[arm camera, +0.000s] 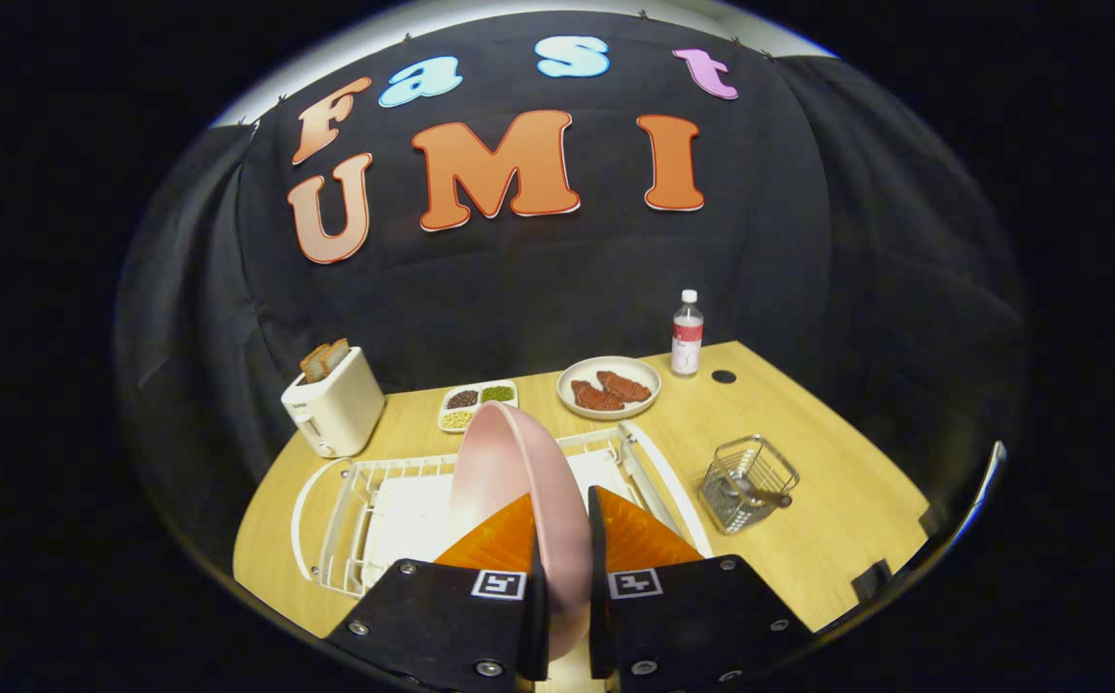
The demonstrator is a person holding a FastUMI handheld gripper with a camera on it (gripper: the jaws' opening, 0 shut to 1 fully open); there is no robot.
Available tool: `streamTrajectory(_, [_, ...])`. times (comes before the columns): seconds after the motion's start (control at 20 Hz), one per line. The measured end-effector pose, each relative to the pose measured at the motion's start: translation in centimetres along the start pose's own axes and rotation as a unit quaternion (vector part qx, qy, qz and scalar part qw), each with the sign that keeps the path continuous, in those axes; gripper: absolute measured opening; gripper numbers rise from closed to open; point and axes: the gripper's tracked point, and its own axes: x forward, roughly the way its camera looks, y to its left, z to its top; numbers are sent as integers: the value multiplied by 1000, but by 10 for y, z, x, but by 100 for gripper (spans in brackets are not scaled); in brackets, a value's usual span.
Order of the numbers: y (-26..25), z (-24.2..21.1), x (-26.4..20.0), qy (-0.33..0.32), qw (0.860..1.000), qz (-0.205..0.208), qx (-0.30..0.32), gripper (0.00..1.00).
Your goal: Take the plate from the dish rack, then take the spoon from the basket and place it into the plate.
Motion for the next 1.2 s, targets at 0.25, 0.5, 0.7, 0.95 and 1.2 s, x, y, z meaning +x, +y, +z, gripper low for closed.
streamTrajectory(0.25, [-11,-40,-37,13,998,43,49,17])
streamTrajectory(0.5, [-31,-92,-64,33,993,62,95,16])
streamTrajectory(0.7, [-48,-138,-75,58,987,67,137,17])
streamTrajectory(0.95, [-54,-181,-70,90,975,71,192,17])
streamTrajectory(1.2, [-50,-208,-54,122,959,67,245,17])
